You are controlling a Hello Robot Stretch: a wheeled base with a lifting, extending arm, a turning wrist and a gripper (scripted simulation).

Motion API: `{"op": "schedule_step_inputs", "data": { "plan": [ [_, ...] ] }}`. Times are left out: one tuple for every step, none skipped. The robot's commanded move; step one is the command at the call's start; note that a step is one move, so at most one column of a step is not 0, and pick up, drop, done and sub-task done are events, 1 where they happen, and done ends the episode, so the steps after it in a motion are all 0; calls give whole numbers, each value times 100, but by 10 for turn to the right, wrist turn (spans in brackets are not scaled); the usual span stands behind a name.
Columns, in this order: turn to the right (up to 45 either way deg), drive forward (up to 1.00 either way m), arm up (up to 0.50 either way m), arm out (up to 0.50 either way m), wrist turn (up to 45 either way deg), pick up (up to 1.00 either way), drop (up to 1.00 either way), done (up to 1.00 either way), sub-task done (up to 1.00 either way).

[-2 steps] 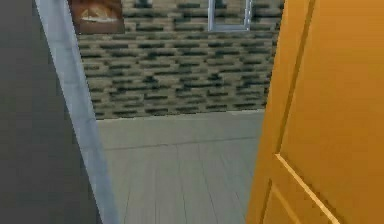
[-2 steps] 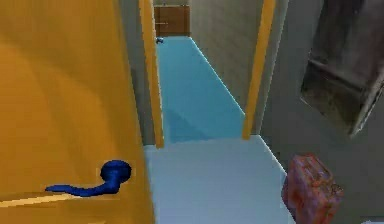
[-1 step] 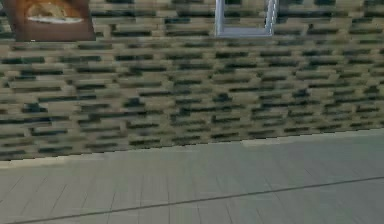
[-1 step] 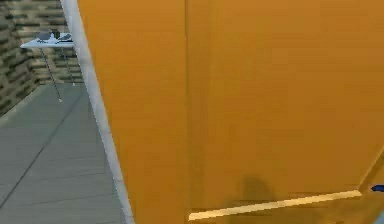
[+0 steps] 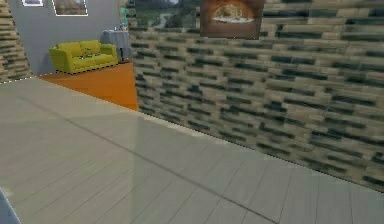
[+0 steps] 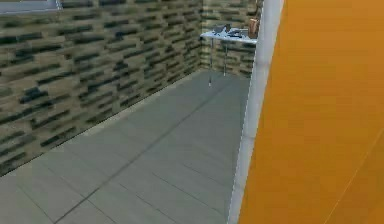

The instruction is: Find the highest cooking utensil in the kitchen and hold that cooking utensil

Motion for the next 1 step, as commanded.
{"op": "schedule_step_inputs", "data": {
  "plan": [
    [0,45,0,0,0,0,0,0,0]
  ]
}}
